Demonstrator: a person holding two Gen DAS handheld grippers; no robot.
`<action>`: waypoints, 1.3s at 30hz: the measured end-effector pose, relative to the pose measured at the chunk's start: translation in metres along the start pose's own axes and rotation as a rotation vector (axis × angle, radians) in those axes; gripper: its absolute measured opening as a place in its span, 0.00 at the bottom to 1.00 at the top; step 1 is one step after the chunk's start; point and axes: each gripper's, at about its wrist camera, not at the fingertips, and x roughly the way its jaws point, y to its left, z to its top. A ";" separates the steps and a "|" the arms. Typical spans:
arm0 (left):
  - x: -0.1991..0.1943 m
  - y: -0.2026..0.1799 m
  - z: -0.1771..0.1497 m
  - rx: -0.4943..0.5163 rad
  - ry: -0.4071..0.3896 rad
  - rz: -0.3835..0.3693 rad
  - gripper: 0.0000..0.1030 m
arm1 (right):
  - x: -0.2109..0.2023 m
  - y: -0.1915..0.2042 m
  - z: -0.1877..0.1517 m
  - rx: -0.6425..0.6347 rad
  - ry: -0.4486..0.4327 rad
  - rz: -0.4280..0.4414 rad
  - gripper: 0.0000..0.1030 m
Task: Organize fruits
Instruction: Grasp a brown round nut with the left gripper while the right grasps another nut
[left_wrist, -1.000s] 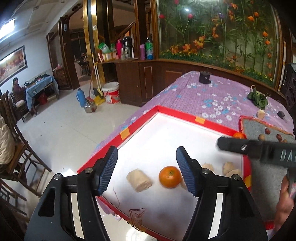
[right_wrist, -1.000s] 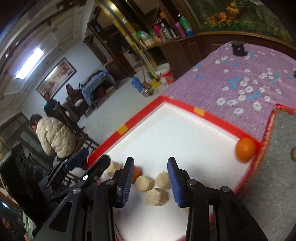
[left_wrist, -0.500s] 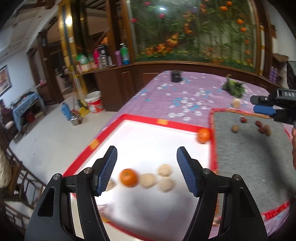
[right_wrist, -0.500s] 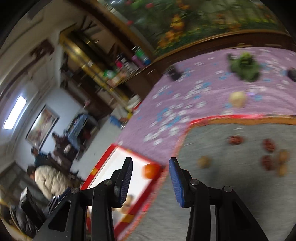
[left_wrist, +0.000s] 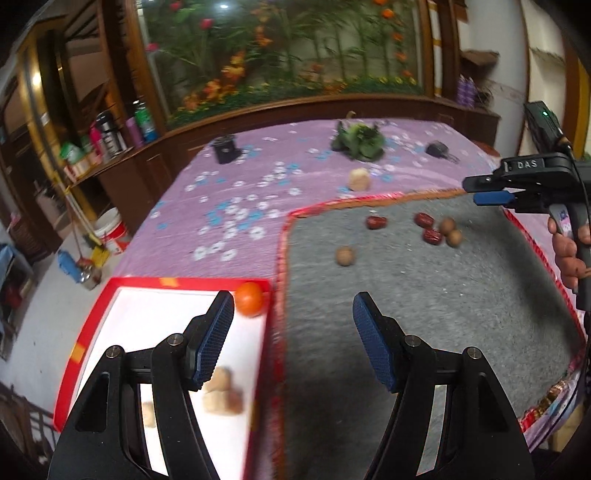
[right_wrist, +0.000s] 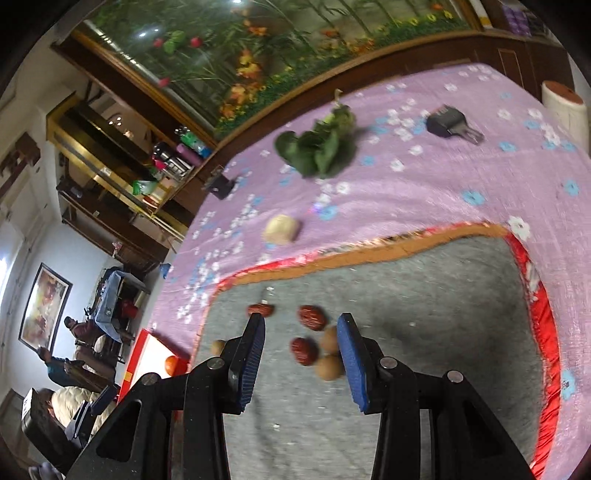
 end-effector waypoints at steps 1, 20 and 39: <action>0.004 -0.006 0.002 0.008 0.011 -0.014 0.66 | 0.004 -0.004 -0.002 0.006 0.013 -0.003 0.39; 0.037 -0.091 0.025 0.107 0.130 -0.224 0.65 | 0.066 -0.008 0.006 -0.086 0.216 -0.085 0.26; 0.127 -0.179 0.074 0.326 0.180 -0.372 0.38 | 0.013 -0.061 0.030 0.188 0.062 0.106 0.25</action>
